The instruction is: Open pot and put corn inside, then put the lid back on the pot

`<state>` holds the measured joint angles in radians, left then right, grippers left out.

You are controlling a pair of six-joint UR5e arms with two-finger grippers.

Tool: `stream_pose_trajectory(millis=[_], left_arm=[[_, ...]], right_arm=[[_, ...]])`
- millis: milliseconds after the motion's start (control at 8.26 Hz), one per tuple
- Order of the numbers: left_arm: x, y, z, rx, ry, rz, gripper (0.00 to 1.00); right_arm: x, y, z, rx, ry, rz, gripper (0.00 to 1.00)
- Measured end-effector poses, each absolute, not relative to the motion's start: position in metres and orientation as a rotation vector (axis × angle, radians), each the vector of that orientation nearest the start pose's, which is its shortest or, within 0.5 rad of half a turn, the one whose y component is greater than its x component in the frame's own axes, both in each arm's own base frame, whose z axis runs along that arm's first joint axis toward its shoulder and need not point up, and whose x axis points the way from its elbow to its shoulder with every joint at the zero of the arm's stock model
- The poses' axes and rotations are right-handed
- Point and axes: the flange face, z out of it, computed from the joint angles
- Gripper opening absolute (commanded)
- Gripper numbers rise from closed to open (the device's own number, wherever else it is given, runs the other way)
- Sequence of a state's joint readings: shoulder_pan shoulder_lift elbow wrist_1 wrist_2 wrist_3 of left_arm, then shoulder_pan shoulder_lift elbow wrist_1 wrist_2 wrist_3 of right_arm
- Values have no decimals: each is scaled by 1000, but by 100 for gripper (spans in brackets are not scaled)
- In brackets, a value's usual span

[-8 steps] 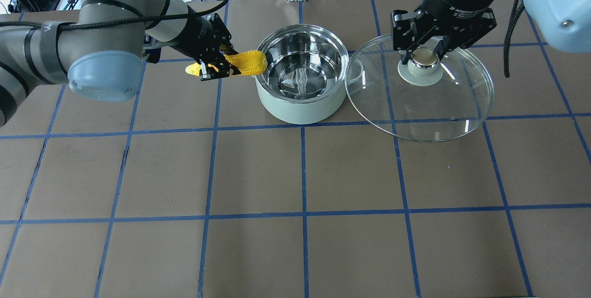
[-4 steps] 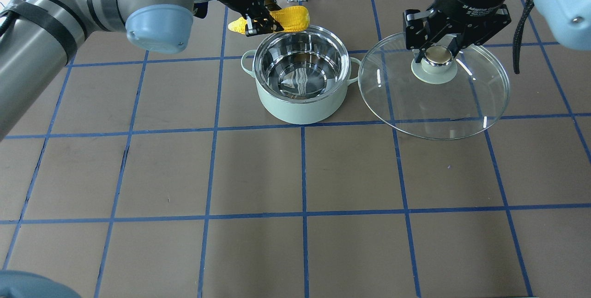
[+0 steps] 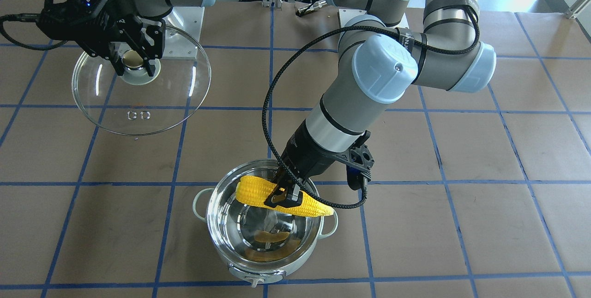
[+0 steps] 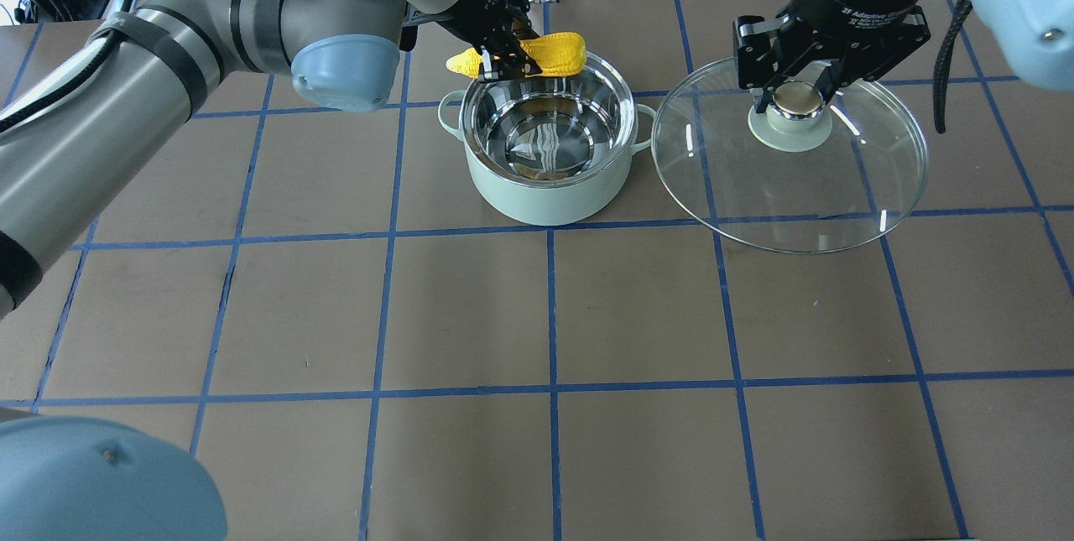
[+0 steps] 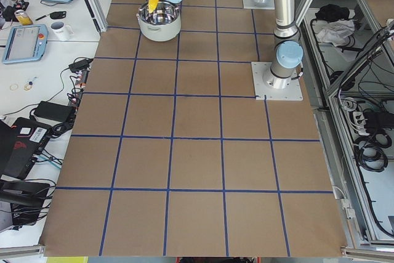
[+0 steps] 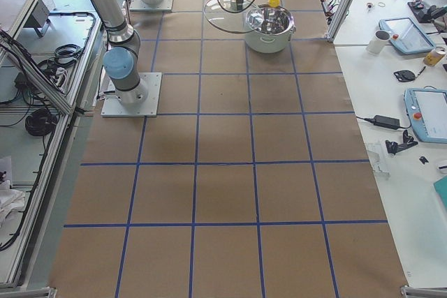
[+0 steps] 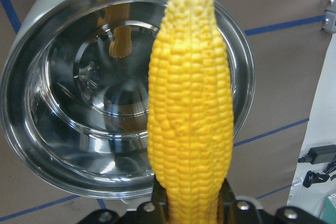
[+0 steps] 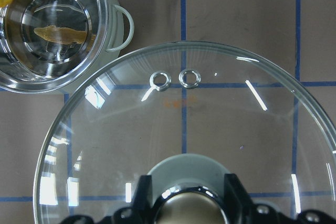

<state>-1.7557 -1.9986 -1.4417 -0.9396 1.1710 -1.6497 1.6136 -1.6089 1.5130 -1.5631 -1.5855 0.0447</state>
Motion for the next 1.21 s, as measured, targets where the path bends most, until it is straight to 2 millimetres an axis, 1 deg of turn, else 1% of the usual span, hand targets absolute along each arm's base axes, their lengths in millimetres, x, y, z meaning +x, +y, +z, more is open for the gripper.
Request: stream_pose_trajectory(millis=[363, 605, 848, 1090, 1211], left_arm=[[-309, -639, 348, 1711, -2025, -171, 0], [-318, -638, 337, 1734, -2014, -188, 0], [-322, -640, 324, 1772, -1995, -213, 0], [-325, -640, 318, 1812, -1967, -235, 0], [-326, -640, 318, 1821, -1961, -236, 0]], right_arm=[[153, -476, 534, 7, 3149, -139, 36], [154, -475, 535, 11, 3149, -140, 36], [154, -475, 535, 12, 3140, -143, 35], [154, -476, 535, 7, 3136, -143, 31], [154, -476, 535, 7, 3133, -143, 31]])
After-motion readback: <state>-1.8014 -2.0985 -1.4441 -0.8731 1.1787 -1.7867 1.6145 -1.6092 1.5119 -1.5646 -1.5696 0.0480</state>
